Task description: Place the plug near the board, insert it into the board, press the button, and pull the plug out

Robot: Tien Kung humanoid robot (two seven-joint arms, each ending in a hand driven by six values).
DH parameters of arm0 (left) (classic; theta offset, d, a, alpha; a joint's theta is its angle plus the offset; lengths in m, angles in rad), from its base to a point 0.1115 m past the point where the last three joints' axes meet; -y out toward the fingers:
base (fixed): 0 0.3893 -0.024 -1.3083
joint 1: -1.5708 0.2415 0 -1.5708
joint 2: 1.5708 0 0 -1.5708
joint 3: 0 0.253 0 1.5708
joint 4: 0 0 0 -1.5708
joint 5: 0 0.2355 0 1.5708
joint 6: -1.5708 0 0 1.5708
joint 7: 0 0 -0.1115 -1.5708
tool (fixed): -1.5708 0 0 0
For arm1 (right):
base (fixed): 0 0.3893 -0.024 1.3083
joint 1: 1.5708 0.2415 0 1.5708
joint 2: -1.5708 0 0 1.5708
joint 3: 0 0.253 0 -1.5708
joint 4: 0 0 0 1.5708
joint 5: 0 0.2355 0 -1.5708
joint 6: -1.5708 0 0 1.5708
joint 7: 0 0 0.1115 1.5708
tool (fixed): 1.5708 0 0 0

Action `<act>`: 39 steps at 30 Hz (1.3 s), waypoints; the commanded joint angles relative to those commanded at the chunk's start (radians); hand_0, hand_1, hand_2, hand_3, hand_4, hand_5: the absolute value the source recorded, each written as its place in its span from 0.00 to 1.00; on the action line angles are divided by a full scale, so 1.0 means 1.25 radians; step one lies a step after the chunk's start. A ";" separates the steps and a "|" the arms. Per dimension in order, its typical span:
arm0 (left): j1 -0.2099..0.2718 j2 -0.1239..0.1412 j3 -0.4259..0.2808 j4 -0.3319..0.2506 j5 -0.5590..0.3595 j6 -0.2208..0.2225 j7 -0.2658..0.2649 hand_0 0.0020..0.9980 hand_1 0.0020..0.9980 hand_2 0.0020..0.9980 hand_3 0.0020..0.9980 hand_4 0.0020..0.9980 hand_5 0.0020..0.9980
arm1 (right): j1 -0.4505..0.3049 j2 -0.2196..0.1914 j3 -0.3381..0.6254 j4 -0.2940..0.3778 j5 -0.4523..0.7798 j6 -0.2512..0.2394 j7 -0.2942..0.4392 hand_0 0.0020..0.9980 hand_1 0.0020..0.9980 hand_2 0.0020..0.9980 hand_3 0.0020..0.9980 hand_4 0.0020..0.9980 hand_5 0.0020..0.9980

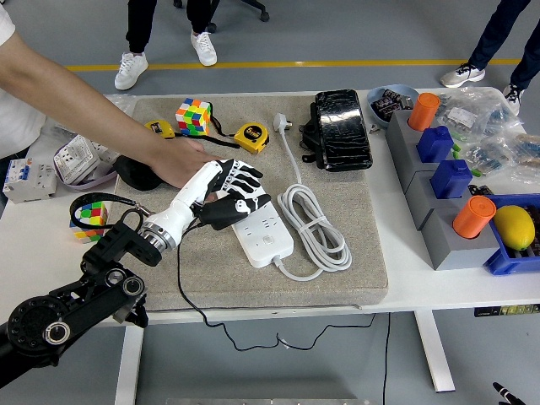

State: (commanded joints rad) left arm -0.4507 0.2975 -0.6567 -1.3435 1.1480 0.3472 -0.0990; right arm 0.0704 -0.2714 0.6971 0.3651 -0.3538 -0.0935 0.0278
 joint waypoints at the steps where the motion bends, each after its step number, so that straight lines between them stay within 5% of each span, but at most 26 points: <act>1: 0.001 0.000 0.000 0.002 -0.009 0.004 -0.012 0.68 0.70 0.72 0.72 0.94 0.42 | 0.000 0.000 0.000 0.000 0.000 0.000 0.000 0.57 0.64 0.62 0.55 0.97 0.54; 2: 0.001 -0.001 -0.001 0.003 -0.018 0.006 -0.021 0.68 0.70 0.72 0.72 0.94 0.42 | 0.001 0.000 0.000 0.000 0.000 0.000 0.000 0.57 0.64 0.62 0.55 0.97 0.54; 3: 0.001 -0.001 -0.001 0.005 -0.029 0.005 -0.029 0.75 0.78 0.83 0.82 0.96 0.51 | 0.001 0.000 0.000 0.000 -0.001 0.000 0.000 0.57 0.64 0.62 0.55 0.97 0.54; 10: 0.004 -0.001 0.000 0.021 -0.055 0.002 -0.051 0.81 0.82 0.85 0.83 0.97 0.52 | 0.002 -0.001 0.002 0.002 -0.003 0.000 0.000 0.57 0.64 0.62 0.55 0.97 0.54; 18: -0.004 -0.003 0.000 0.046 0.130 0.071 0.000 0.80 0.80 0.81 0.82 0.96 0.46 | 0.004 -0.003 -0.001 0.004 -0.005 -0.001 -0.001 0.57 0.64 0.62 0.55 0.97 0.54; 26: -0.016 -0.006 0.017 0.067 0.308 0.074 0.069 0.78 0.76 0.78 0.80 0.96 0.46 | 0.006 -0.005 -0.001 0.005 -0.007 -0.001 -0.001 0.57 0.64 0.62 0.55 0.97 0.54; 27: -0.018 -0.006 0.020 0.069 0.318 0.073 0.073 0.70 0.70 0.71 0.76 0.96 0.42 | 0.006 -0.005 -0.001 0.005 -0.007 -0.001 -0.001 0.57 0.64 0.62 0.55 0.97 0.54; 39: -0.036 -0.015 0.048 0.119 0.383 0.054 0.134 0.64 0.64 0.64 0.73 0.95 0.42 | 0.004 -0.005 -0.002 0.006 -0.007 0.000 0.000 0.57 0.64 0.62 0.55 0.97 0.54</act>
State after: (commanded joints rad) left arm -0.4958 0.2790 -0.5965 -1.1946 1.6269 0.4146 0.0691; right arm 0.0748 -0.2773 0.6944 0.3725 -0.3632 -0.0937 0.0274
